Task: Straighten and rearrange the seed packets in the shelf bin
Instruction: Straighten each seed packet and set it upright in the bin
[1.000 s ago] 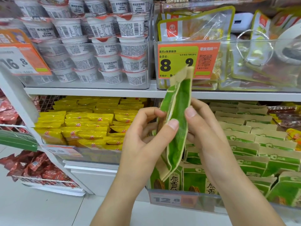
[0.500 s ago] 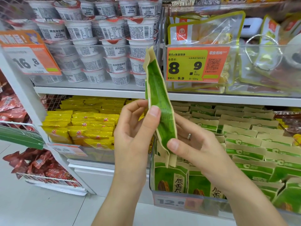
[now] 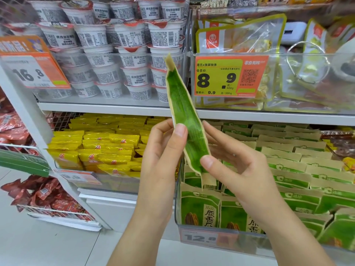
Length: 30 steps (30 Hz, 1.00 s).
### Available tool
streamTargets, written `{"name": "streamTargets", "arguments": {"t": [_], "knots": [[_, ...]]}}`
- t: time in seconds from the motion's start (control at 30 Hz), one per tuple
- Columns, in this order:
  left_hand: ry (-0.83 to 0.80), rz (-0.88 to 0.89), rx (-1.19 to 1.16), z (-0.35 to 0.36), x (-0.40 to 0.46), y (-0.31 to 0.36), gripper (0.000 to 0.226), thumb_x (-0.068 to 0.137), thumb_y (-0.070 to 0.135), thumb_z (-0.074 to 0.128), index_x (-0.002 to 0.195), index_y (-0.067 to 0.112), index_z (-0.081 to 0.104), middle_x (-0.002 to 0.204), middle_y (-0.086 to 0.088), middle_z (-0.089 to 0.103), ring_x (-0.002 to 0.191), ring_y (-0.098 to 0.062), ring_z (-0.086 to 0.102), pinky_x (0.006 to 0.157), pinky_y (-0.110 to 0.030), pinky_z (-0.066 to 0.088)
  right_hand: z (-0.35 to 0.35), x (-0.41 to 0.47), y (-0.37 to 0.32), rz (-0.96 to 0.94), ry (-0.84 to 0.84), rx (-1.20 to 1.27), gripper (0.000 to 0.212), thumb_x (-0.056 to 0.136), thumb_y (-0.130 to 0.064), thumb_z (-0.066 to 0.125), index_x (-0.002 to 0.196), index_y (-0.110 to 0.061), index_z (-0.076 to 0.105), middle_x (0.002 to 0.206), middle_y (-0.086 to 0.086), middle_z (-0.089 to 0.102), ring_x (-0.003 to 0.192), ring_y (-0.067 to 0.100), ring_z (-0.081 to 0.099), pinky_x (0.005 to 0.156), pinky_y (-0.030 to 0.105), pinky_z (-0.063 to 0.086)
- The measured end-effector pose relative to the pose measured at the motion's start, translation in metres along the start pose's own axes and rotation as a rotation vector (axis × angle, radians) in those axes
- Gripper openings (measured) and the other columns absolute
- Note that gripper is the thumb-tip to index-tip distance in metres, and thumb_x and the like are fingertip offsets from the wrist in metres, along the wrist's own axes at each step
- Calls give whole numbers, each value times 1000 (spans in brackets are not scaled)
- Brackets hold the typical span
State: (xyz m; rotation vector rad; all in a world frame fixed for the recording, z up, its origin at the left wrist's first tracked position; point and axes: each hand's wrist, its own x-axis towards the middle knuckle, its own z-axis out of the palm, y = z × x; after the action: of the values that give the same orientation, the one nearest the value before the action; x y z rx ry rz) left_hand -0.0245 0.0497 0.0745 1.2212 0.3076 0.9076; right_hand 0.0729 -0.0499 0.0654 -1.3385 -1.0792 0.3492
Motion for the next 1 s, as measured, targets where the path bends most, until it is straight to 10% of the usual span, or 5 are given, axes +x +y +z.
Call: {"name": "streamTargets", "arguments": {"t": [0.23,0.4,0.6,0.8,1.0], "knots": [[-16,74,103,5,-2,-4,33,85,23,70,116,18,61,105,8,74,98,-4,69,75,-16,53,4,-2,11,-199,238,-625,64,75,-56,64,135,-39,50,139,-10,52,124,9,52,100,44,48],[-112,-38,65,-14,8,-1,35,85,22,63,119,15,64,116,-4,72,108,-23,69,85,-41,58,-1,0,-5,-20,316,-152,53,75,-47,74,124,-36,60,115,-25,66,110,-5,60,89,13,49],[-224,-90,86,-11,4,-1,37,82,24,63,118,17,67,113,-3,74,103,-21,71,77,-29,59,-11,7,-13,184,263,254,32,70,-32,64,99,-20,71,92,-4,76,83,10,72,63,19,55],[-20,278,479,-3,1,-6,52,88,26,63,134,42,44,123,21,61,113,-7,63,84,-25,55,-5,4,-13,146,290,200,24,74,-26,69,97,-22,69,91,-3,76,83,12,72,65,28,59],[131,312,568,0,-1,-6,30,80,51,65,104,38,52,107,12,66,103,-15,67,79,-43,58,9,-4,-11,-38,234,-71,34,82,-15,72,105,-39,63,100,-21,70,95,2,66,70,14,54]]}}
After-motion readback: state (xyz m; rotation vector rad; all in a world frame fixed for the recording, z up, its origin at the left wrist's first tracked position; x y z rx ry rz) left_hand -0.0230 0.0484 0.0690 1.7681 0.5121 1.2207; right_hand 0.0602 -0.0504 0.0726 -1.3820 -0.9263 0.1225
